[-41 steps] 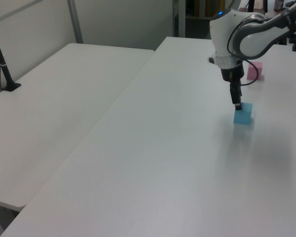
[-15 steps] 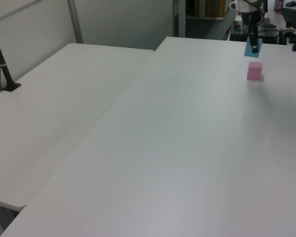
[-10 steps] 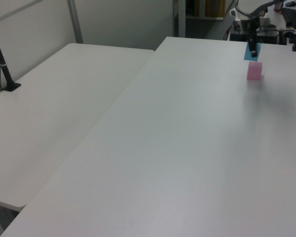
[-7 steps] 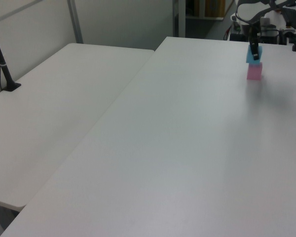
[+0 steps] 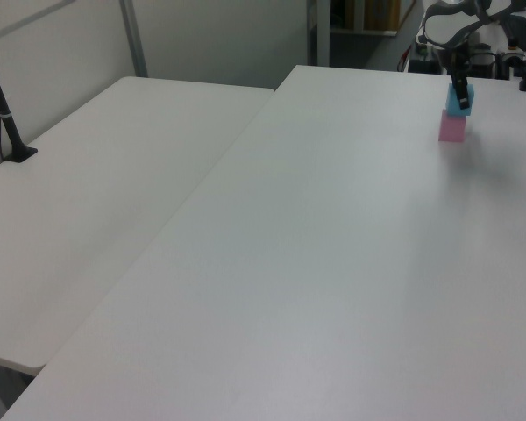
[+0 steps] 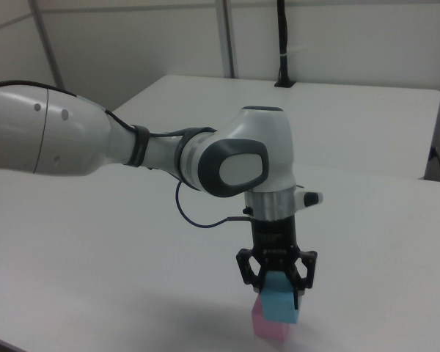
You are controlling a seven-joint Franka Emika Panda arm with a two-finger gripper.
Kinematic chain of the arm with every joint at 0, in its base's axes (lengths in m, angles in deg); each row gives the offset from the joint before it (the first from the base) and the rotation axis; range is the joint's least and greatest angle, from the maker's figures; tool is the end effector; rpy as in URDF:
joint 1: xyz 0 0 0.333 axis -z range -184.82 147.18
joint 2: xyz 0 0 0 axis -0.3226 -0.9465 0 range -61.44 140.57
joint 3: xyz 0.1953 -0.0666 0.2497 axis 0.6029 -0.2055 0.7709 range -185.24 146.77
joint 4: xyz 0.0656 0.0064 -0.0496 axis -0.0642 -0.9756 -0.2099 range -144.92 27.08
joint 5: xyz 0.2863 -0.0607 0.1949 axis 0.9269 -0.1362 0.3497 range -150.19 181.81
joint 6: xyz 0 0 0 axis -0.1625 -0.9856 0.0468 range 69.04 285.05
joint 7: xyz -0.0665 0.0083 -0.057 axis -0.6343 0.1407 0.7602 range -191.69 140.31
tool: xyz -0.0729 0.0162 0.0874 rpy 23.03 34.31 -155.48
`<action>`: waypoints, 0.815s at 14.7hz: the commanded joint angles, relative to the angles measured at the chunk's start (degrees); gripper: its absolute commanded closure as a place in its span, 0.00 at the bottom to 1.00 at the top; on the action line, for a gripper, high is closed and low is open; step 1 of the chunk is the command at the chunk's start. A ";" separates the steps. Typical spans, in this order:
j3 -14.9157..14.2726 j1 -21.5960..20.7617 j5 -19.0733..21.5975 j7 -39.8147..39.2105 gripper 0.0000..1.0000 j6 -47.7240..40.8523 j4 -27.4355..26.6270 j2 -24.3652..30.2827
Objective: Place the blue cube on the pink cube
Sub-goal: 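Lower the light-blue cube onto the pink cube's top face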
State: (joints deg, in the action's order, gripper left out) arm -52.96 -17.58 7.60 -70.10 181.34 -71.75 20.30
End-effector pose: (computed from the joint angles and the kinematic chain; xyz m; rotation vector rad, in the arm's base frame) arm 0.4856 -0.3182 0.4029 2.9302 0.3534 -0.4565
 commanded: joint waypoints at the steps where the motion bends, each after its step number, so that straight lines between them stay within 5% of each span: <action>1: -1.34 -1.59 3.19 -0.42 0.82 0.07 -0.70 1.07; 12: -2.13 -2.03 6.89 0.37 0.80 -0.81 -0.08 2.13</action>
State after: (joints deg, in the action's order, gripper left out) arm -53.25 -18.10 13.44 -70.03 181.32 -71.50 20.90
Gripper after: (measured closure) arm 0.410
